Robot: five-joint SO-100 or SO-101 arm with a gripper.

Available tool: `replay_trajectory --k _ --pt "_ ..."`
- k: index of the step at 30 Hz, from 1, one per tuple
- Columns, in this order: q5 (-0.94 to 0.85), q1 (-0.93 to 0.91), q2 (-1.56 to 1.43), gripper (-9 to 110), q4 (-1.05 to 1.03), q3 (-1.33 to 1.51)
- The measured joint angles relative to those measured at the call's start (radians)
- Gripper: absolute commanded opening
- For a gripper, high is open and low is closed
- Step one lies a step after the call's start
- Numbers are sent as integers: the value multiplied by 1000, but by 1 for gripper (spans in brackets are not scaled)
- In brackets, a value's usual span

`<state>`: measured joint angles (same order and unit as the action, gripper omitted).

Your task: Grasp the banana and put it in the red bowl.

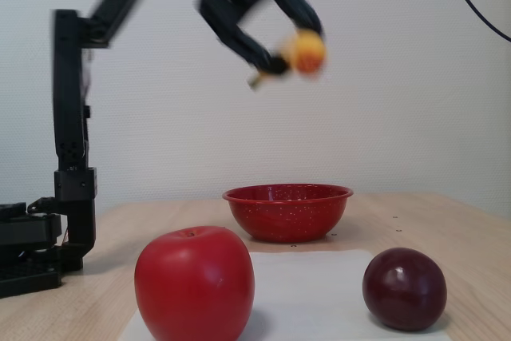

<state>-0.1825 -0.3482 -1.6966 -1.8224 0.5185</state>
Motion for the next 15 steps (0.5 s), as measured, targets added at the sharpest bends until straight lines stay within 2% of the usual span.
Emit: replay_trajectory --k 15 --pt "-29 -115 9 0 21 61"
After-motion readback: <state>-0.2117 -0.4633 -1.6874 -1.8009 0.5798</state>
